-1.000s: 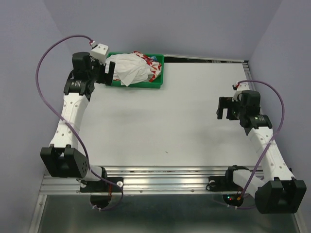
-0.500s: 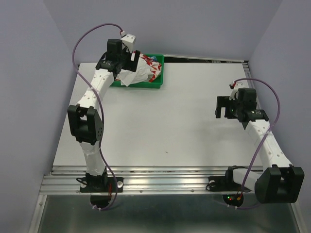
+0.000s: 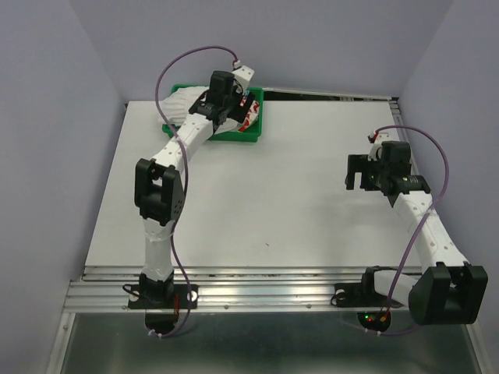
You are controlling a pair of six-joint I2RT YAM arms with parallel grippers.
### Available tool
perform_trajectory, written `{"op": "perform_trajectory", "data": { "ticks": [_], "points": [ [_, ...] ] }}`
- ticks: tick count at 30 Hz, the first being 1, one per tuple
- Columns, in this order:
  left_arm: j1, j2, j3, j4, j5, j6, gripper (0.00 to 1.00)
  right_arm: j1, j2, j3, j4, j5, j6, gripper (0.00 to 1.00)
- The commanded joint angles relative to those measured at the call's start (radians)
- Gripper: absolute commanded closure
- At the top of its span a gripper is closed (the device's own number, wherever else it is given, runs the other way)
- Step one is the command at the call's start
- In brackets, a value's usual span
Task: Fold and stack the skirts
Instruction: Grab the skirt from the pile
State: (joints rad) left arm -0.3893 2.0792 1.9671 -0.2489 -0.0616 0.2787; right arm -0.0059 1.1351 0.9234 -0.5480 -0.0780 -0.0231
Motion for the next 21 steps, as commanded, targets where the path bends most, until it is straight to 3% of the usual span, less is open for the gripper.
{"op": "perform_trajectory", "data": {
  "ticks": [1,10,21],
  "points": [
    [-0.068,0.027,0.067,0.022,-0.027,0.198,0.05,0.0,-0.006,0.026,0.043,0.02,-0.011,0.0],
    [-0.086,0.199,0.28,-0.136,-0.087,0.382,0.04,0.0,-0.014,0.003,0.052,0.03,-0.021,0.0],
    [-0.088,0.243,0.239,-0.119,-0.156,0.453,0.06,0.0,-0.018,-0.012,0.063,0.043,-0.028,0.0]
  ]
}}
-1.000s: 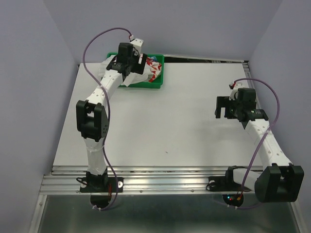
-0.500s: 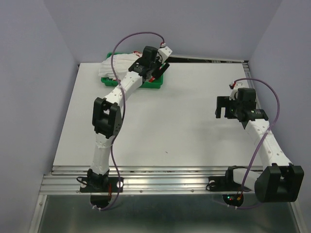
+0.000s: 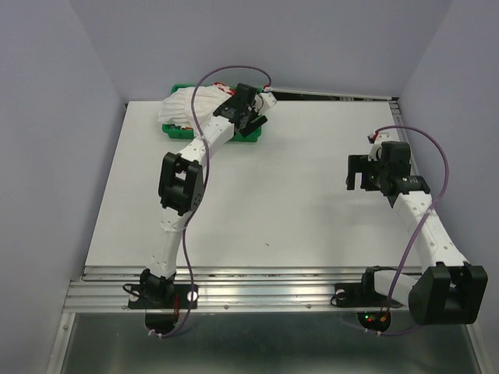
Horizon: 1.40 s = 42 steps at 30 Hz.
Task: Fold and stack the skirts
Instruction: Grab the skirt from the pile
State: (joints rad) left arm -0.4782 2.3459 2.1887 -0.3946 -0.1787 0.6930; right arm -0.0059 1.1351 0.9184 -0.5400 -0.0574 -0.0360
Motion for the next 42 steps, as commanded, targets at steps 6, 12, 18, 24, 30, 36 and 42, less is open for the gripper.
{"op": "perform_trajectory", "data": {
  "ticks": [6,12,18,24,30,36,42],
  "points": [
    [0.003,0.015,0.017,0.102,-0.16,0.083,0.26,0.0,-0.02,-0.004,0.055,0.025,-0.018,0.0],
    [0.004,0.038,0.046,0.138,-0.217,0.128,0.62,0.0,-0.026,-0.012,0.057,0.044,-0.021,0.0],
    [0.006,0.001,0.059,0.183,-0.223,0.112,1.0,0.0,-0.031,-0.004,0.057,0.039,-0.018,0.0],
    [0.007,-0.123,0.071,0.211,-0.222,0.065,1.0,0.0,-0.026,0.028,0.052,0.031,-0.018,0.0],
    [0.007,-0.333,0.045,0.182,-0.168,0.016,1.0,0.0,-0.029,0.069,0.06,-0.044,-0.036,0.0],
    [0.006,-0.493,0.062,0.074,-0.124,-0.036,1.0,0.0,-0.032,0.141,0.069,-0.205,-0.087,0.0],
    [0.006,-0.654,0.066,-0.027,-0.009,-0.147,1.0,0.0,-0.001,0.221,0.055,-0.323,-0.107,0.0]
  ]
}}
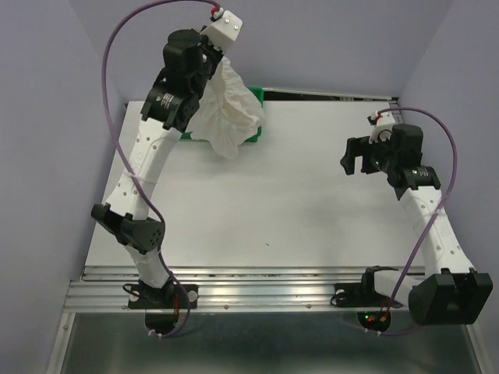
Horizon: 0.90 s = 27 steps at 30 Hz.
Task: Fold and stack the skirts
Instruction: Grab the skirt from the pile, then move the skirt to the center of the board
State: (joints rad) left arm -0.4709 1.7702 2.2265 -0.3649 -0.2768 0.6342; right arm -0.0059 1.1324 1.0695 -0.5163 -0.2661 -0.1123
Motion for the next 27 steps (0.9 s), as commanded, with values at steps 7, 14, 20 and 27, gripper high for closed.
{"op": "perform_trajectory", "data": {
  "ticks": [7,14,20,27],
  "points": [
    [-0.012,-0.322,-0.394,-0.077,0.246,-0.211,1.0,0.0,-0.019,0.038,-0.031,-0.407,-0.093,0.0],
    [-0.012,-0.448,-0.836,0.035,0.338,-0.3,1.0,0.0,-0.045,-0.035,-0.08,-0.521,-0.17,0.0],
    [-0.011,-0.381,-0.918,0.055,0.332,-0.387,1.0,0.102,-0.031,-0.062,-0.015,-0.484,-0.121,0.15],
    [0.067,-0.264,-0.91,0.04,0.347,-0.516,1.0,0.443,0.13,-0.025,0.137,-0.248,-0.014,0.3]
  ]
}}
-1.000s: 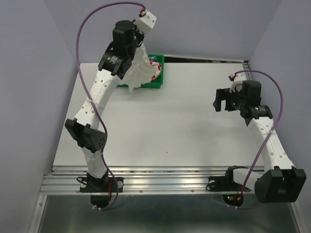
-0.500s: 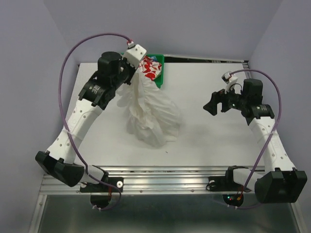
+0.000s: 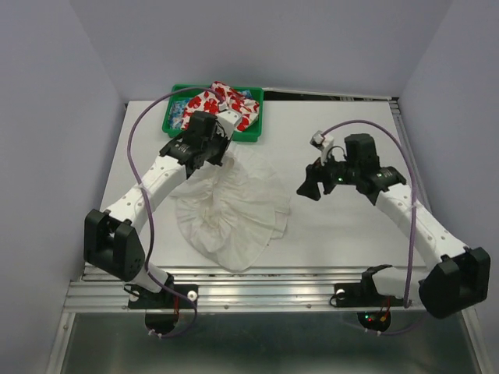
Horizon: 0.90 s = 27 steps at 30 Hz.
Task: Fold and stack the skirts
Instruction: Move the skirt to the center of the board
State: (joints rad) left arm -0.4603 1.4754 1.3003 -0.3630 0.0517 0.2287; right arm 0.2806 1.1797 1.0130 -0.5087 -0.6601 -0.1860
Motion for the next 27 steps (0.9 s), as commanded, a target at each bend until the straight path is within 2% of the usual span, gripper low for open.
{"op": "perform_trajectory", "data": {
  "ticks": [1,6,13,20,27],
  "points": [
    [0.107,0.055,0.031,0.029,0.046,-0.126,1.0,0.249,0.099,0.036,0.184,0.184,0.084,0.3],
    [0.264,0.095,0.063,0.016,0.14,-0.209,1.0,0.406,0.224,0.09,0.285,0.264,0.157,0.32],
    [0.351,0.123,0.033,0.033,0.197,-0.281,1.0,0.667,0.412,0.196,0.38,0.442,0.128,0.32],
    [0.385,0.137,0.028,0.038,0.24,-0.287,1.0,0.776,0.57,0.285,0.496,0.55,0.089,0.36],
    [0.411,0.161,0.051,0.033,0.281,-0.293,1.0,0.833,0.738,0.4,0.496,0.666,0.092,0.37]
  ]
}}
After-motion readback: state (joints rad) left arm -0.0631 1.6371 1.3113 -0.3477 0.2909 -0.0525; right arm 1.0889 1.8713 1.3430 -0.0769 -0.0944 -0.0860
